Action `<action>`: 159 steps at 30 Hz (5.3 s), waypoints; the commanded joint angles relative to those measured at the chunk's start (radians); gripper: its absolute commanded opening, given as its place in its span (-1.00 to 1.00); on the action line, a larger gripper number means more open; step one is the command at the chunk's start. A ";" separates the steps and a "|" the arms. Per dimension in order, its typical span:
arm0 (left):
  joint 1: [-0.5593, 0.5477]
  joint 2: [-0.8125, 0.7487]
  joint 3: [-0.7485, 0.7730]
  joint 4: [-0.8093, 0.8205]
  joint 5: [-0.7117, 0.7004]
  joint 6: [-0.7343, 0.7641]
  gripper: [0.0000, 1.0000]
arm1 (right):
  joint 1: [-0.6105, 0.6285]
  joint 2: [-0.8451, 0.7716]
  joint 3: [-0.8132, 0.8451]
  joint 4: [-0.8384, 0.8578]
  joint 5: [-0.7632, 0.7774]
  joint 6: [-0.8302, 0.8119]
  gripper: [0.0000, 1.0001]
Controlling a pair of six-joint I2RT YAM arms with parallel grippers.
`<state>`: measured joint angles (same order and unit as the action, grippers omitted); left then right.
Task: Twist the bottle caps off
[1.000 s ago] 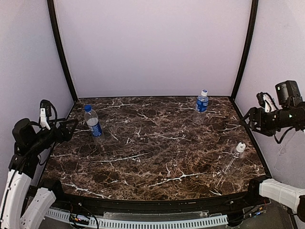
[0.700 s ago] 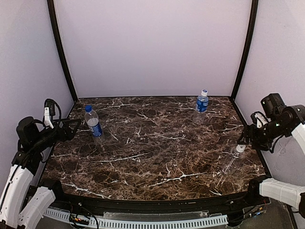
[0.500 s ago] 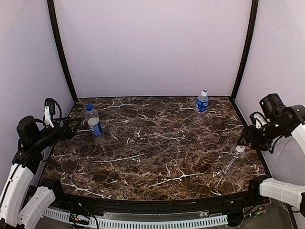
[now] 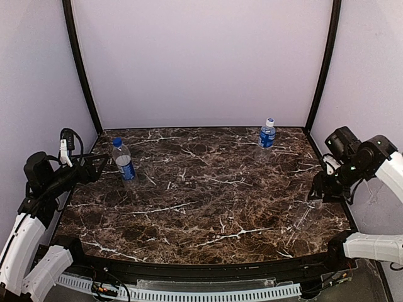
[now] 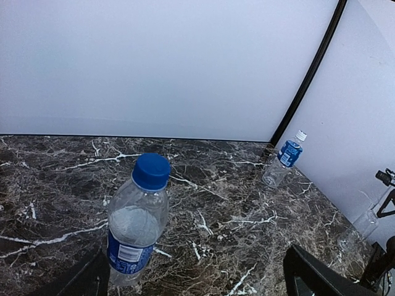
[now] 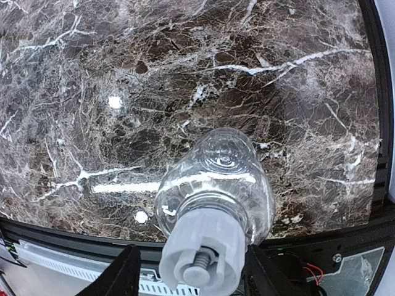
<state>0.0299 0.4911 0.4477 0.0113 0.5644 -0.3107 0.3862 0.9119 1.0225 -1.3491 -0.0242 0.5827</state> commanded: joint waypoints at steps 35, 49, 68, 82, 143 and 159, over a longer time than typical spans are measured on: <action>-0.156 0.057 0.258 -0.348 0.238 0.416 0.93 | 0.363 0.371 0.369 0.672 -0.426 -0.202 -1.00; -0.522 0.449 0.639 -0.785 -0.042 0.956 0.97 | 0.569 0.957 1.037 0.671 -0.565 -0.355 -1.00; -0.624 0.550 0.597 -0.542 -0.091 0.758 0.58 | 0.572 0.962 0.974 0.760 -0.599 -0.323 -1.00; -0.628 0.529 0.558 -0.441 -0.284 0.737 -0.01 | 0.543 0.898 0.918 0.767 -0.427 -0.097 0.52; -0.687 0.543 0.557 -0.679 0.280 0.831 -0.12 | 0.847 0.719 0.639 0.780 -0.325 -1.837 -0.91; -0.685 0.499 0.455 -0.325 -0.353 0.739 -0.12 | 0.671 0.598 0.594 1.053 -0.233 -0.691 0.97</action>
<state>-0.6628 1.0142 0.9405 -0.4511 0.4503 0.4309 1.1324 1.5063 1.5642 -0.3752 -0.2729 -0.5732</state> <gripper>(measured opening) 0.566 0.986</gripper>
